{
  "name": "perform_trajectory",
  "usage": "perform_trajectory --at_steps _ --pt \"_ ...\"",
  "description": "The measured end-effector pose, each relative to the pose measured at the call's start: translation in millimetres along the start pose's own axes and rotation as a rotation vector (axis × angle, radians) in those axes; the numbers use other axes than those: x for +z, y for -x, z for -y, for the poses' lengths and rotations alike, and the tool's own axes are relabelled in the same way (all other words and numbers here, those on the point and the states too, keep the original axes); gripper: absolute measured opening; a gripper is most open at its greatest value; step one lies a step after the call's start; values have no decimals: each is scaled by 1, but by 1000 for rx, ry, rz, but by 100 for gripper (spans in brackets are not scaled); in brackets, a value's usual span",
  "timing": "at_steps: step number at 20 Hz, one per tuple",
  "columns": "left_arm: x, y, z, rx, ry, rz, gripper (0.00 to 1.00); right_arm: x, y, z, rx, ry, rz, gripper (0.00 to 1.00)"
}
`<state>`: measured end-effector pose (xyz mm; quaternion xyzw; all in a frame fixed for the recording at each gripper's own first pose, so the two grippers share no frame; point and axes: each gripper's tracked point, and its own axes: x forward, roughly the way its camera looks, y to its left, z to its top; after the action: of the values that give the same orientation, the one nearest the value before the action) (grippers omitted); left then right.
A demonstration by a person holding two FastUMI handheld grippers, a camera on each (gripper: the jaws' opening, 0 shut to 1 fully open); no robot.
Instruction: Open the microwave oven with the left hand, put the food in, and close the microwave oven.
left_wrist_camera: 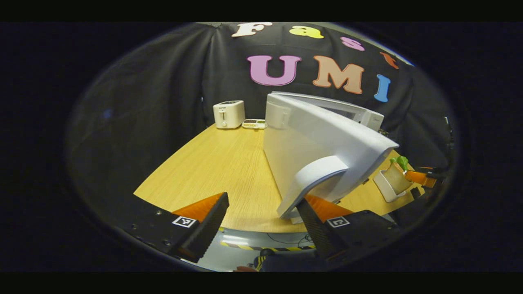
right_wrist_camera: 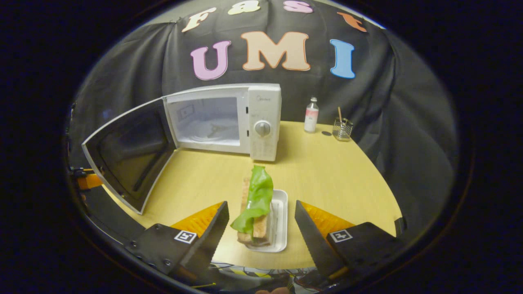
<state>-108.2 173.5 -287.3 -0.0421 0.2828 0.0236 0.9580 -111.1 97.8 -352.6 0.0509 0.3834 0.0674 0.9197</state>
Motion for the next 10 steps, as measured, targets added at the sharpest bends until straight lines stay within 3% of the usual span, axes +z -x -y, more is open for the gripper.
perform_trajectory --at_steps 9,10 --pt "14 47 -3 70 -75 11 96 -31 -14 -12 36 31 -81 98" --pt "20 51 -4 78 -66 30 97 -33 -16 -12 32 36 -86 91"
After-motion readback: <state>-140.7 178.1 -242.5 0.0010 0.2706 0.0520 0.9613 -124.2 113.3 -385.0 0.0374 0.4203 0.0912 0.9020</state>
